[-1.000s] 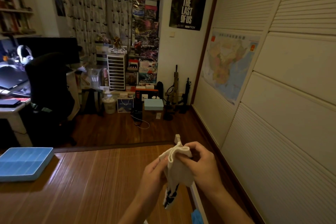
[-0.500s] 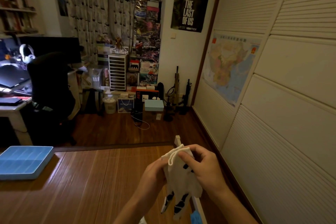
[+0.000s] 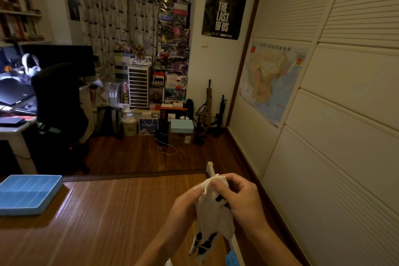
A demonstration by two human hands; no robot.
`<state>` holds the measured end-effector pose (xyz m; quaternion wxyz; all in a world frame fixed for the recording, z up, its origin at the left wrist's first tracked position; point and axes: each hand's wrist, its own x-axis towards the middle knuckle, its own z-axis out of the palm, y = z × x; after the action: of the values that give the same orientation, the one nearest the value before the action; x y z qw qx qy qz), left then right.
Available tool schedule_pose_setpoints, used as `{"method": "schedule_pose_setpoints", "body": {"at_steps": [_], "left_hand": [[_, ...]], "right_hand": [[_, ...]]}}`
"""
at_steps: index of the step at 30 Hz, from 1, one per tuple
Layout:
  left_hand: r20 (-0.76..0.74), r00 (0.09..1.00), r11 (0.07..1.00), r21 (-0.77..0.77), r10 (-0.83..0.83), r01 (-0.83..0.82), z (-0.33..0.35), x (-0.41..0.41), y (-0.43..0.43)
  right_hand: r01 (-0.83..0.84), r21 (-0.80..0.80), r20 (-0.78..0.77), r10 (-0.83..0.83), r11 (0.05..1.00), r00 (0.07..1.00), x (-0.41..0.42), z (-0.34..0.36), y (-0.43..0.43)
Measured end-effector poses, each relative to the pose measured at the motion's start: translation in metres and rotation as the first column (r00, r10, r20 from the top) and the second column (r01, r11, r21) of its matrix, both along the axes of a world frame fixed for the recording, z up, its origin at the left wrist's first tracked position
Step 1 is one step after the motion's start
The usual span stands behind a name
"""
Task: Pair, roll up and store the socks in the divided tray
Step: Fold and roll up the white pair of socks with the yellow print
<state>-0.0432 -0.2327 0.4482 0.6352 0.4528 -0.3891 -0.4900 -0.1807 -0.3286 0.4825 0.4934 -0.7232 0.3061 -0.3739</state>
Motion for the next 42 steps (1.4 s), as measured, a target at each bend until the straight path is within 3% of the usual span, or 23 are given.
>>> {"method": "schedule_pose_setpoints", "body": {"at_steps": [5,19,28,38,42], "left_hand": [[0.132,0.991,0.999,-0.022,0.038,-0.035,-0.001,-0.004,0.002],[0.093,0.994,0.998,-0.032,0.057,-0.054,-0.002,-0.004,0.007],[-0.006,1.000,1.000,0.024,0.018,-0.018,-0.020,0.001,0.011],[0.102,0.994,0.999,0.018,-0.042,0.040,-0.016,0.002,0.009],[0.187,0.978,0.995,0.053,-0.088,0.080,-0.023,0.004,0.011]], "right_hand": [[-0.037,-0.013,-0.004,0.037,0.999,0.999,-0.002,0.000,0.002],[-0.063,-0.180,-0.049,0.055,0.982,0.997,-0.010,-0.006,-0.003],[-0.060,0.044,-0.055,0.062,0.997,0.997,-0.016,-0.027,-0.008],[-0.309,0.112,-0.117,0.321,0.944,0.940,-0.022,-0.021,-0.015],[-0.300,0.102,-0.060,0.307,0.948,0.950,-0.024,-0.011,-0.019]]}}
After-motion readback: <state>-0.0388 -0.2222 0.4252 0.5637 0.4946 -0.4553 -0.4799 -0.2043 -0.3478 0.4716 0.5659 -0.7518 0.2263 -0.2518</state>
